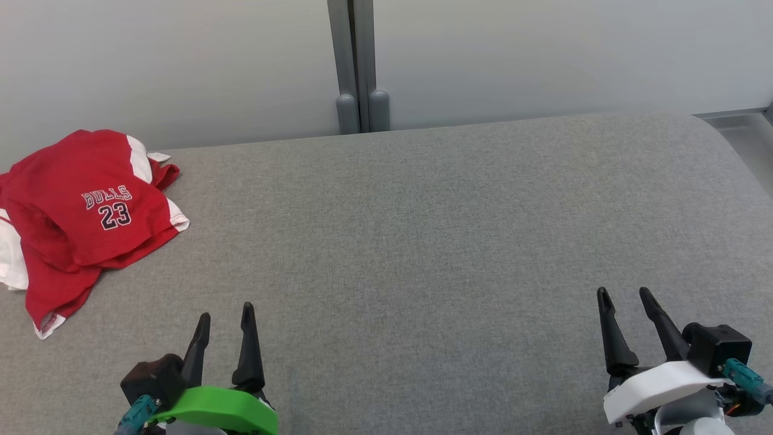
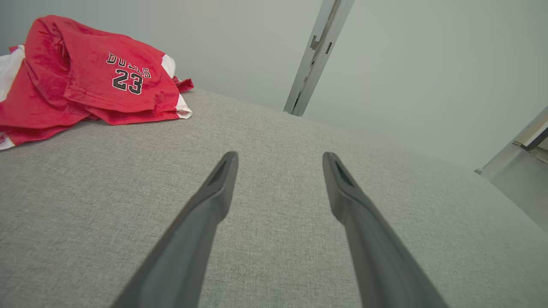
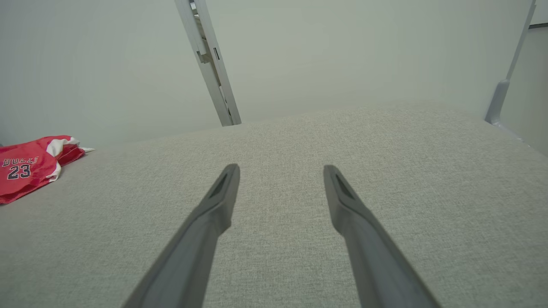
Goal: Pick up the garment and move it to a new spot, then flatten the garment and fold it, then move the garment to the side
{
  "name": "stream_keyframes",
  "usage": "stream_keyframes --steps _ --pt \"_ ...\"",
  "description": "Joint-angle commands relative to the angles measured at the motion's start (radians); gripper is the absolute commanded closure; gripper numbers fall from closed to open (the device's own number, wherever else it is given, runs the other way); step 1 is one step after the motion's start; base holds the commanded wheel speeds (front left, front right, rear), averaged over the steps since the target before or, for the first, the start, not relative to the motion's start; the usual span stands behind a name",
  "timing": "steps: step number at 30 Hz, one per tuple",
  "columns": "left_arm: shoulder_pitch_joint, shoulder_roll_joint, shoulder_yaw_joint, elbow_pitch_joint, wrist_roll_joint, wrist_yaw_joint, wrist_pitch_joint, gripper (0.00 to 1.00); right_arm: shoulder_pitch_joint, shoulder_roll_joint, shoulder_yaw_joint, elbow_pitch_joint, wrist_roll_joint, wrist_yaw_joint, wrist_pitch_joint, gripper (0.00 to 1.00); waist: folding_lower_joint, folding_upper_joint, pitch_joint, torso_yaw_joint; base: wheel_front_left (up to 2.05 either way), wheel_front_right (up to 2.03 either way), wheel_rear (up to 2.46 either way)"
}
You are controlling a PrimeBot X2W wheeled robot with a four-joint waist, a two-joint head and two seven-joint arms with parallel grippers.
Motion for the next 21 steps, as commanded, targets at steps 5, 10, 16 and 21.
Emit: stream_keyframes --steps 5,10,16,21 --pt "-0.009 0.008 -0.01 0.008 0.049 0.007 -0.017 0.0 0.005 -0.006 -0.005 -0.008 -0.066 0.0 -0.019 0.0 0.0 -0.0001 0.001 0.002 0.0 0.0 0.0" --pt "-0.015 0.008 -0.017 0.022 0.077 0.009 -0.028 0.0 0.003 -0.007 -0.003 -0.004 -0.107 0.0 -0.029 0.0 0.0 -0.0001 0.002 0.003 0.0 0.0 0.0" --pt "-0.016 0.008 -0.021 0.033 0.111 0.011 -0.039 0.0 0.004 -0.007 0.004 -0.005 -0.15 0.0 -0.04 0.0 0.0 -0.0001 0.002 0.004 0.0 0.0 0.0" --pt "-0.015 0.009 -0.022 0.037 0.139 0.016 -0.049 0.0 0.006 -0.007 0.006 -0.004 -0.184 0.0 -0.049 0.0 0.0 -0.0001 0.002 0.005 0.0 0.0 0.0"
